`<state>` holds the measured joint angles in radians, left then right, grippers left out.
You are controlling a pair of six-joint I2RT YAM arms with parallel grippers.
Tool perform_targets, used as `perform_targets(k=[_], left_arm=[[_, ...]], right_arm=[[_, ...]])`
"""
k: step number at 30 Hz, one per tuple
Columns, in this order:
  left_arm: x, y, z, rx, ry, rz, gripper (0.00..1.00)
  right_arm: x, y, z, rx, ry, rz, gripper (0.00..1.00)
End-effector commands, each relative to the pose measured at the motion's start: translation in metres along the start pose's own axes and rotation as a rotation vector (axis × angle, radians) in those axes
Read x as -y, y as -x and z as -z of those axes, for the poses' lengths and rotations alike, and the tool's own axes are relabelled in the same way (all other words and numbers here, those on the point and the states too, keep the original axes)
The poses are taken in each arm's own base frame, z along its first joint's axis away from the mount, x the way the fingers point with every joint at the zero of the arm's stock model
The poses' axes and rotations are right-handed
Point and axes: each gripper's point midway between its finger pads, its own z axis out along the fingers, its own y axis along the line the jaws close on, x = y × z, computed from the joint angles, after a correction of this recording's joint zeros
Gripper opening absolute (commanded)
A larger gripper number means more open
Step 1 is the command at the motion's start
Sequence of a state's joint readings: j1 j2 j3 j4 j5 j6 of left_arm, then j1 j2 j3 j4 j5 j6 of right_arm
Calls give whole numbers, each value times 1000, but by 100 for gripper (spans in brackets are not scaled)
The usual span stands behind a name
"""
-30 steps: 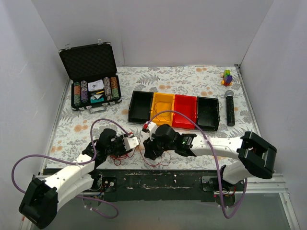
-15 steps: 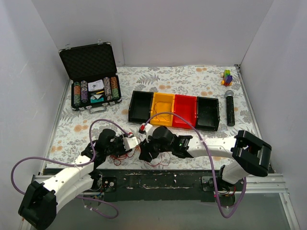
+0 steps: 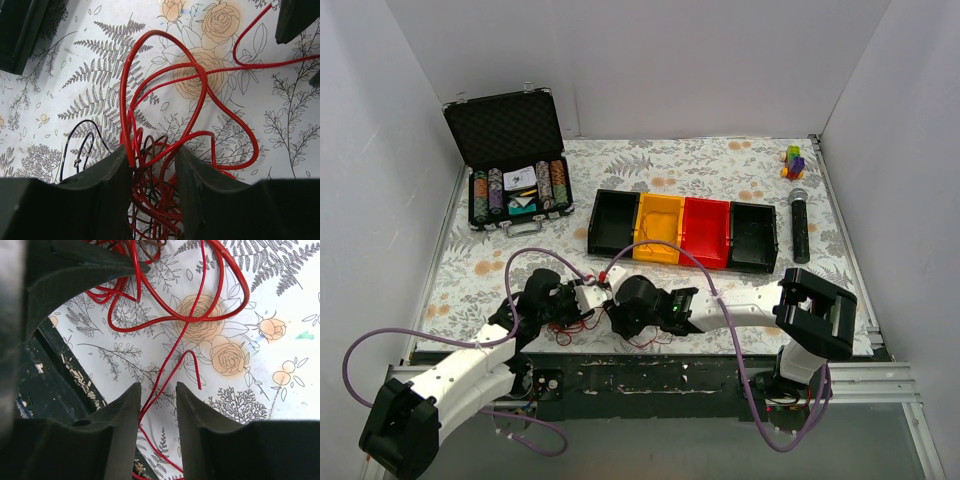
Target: Untangle the cables
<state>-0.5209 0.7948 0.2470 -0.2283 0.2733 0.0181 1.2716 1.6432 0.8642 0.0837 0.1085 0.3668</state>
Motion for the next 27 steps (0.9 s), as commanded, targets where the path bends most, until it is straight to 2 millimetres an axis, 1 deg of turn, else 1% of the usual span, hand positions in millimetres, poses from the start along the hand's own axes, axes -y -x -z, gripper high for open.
perform_targets(k=[1, 3, 5, 7, 8, 9, 12, 14, 17, 19, 21, 24, 25, 26, 27], left_arm=[[-5, 15, 2, 47, 4, -16, 37], [-3, 13, 1, 42, 2, -14, 37], [-3, 12, 2, 38, 2, -15, 37], [-2, 11, 2, 35, 1, -15, 37], [-2, 10, 1, 34, 0, -16, 37], [-2, 10, 1, 33, 1, -19, 37], [-2, 7, 1, 22, 1, -35, 37], [-1, 4, 0, 12, -1, -43, 36], [-1, -1, -1, -6, -4, -51, 33], [-1, -4, -2, -20, -3, -47, 30], [-2, -7, -2, -36, 0, -52, 29], [-2, -13, -3, -56, 1, -60, 28], [-2, -14, -4, -60, 4, -65, 27], [-2, -16, -4, -65, 7, -68, 25], [-2, -18, -4, -69, 10, -72, 23]], right_arm=[[2, 13, -1, 47, -42, -12, 38], [2, 9, 1, 54, -35, -26, 35], [4, 3, 4, 54, -36, -43, 28], [6, -1, 6, 55, -38, -63, 16], [7, -8, 8, 50, -41, -73, 6], [8, -8, 10, 57, -40, -87, 1], [15, -13, 19, 73, -65, -120, 1], [25, -14, 28, 89, -109, -129, 1], [47, -12, 45, 125, -193, -168, 1], [69, -11, 59, 151, -259, -209, 1], [96, -11, 76, 184, -322, -276, 1], [133, -5, 107, 292, -371, -403, 1], [142, -2, 119, 340, -382, -430, 1], [150, 8, 136, 413, -385, -458, 1], [159, 5, 146, 419, -409, -468, 1]])
